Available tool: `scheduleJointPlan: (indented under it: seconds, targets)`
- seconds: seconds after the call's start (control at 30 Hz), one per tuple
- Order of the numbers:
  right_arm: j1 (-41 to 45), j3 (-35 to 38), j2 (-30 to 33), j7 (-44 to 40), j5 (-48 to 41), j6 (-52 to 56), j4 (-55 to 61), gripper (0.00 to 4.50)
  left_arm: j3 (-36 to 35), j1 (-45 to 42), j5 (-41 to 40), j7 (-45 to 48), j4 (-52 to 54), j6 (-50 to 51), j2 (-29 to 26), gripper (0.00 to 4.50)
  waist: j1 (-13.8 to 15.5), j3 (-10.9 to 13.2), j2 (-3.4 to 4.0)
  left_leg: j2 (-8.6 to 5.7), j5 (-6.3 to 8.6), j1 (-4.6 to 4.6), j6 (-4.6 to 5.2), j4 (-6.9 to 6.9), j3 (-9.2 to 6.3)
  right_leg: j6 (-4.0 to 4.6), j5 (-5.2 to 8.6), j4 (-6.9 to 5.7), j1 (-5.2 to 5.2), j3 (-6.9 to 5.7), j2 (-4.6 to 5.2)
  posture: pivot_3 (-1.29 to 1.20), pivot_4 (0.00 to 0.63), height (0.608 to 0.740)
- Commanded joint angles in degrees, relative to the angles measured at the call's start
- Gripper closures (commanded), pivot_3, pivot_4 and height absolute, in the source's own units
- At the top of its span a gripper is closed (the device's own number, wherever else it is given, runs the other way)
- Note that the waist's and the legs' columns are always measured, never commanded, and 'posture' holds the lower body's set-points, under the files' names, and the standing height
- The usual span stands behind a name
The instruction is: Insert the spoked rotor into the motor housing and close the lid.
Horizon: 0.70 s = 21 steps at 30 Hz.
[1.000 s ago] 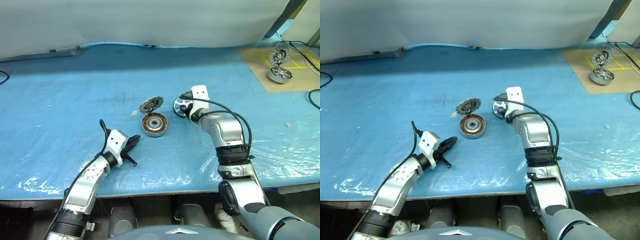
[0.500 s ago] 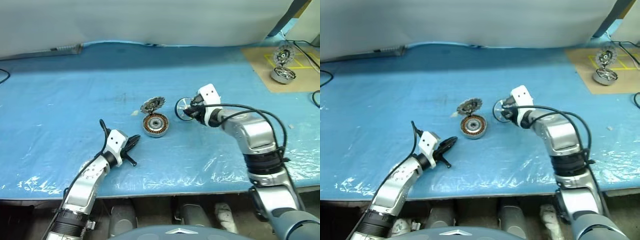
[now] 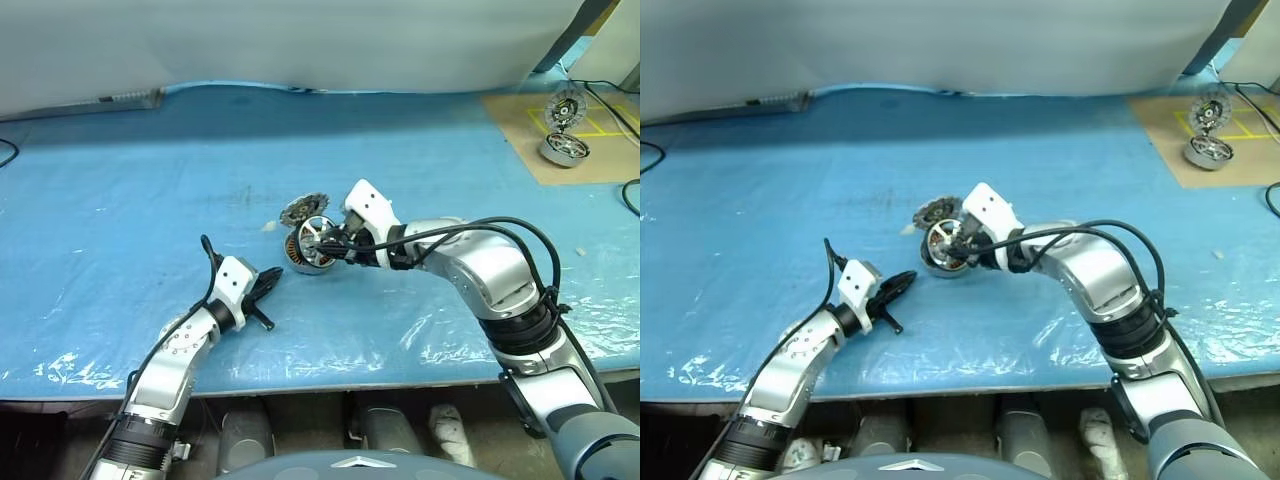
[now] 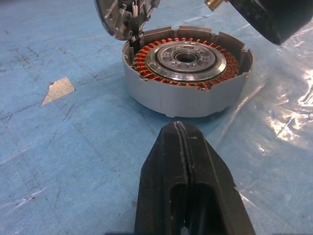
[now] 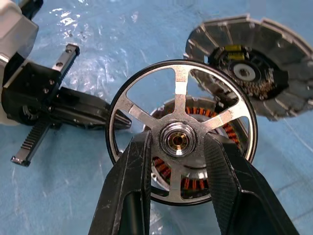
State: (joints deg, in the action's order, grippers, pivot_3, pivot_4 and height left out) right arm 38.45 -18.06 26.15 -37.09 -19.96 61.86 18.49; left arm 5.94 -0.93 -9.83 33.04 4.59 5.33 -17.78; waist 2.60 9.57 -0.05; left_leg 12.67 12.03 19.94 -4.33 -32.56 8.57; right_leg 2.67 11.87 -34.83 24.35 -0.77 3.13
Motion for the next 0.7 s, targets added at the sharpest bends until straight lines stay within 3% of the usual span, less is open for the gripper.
scheduleJointPlan:
  seconds: [0.03, 0.6, 0.7]
  targets:
    - [1.5, -0.7, -1.0, 0.5, 0.9, -1.8, -0.3, 3.23, -0.3, 0.1, 0.5, -0.5, 1.3, -1.4, -0.1, 4.50, 0.0, 0.0, 0.00, 0.00, 0.00, 0.00, 0.00, 0.00, 0.00, 0.00, 0.00, 0.00, 0.00, 0.00, 0.00, 0.00, 0.150, 0.740]
    - [-0.2, -2.2, -2.3, 2.1, 4.3, -4.6, -5.4, 3.23, -0.3, 0.1, 0.7, -0.5, 1.2, -1.5, -0.1, 4.50, 0.0, 0.0, 0.00, 0.00, 0.00, 0.00, -0.01, -0.01, 0.00, 0.00, 0.00, -0.01, 0.00, 0.00, 0.00, 0.00, 0.150, 0.740]
    - [-0.4, -2.3, -2.6, 2.3, 4.8, -4.8, -5.9, 2.28, -0.4, 0.0, 0.7, -0.4, 1.2, -1.5, -0.2, 4.50, 0.0, 0.0, 0.00, 0.00, 0.00, 0.00, 0.00, -0.01, 0.00, 0.00, 0.00, -0.02, 0.00, 0.00, 0.00, 0.00, 0.150, 0.740]
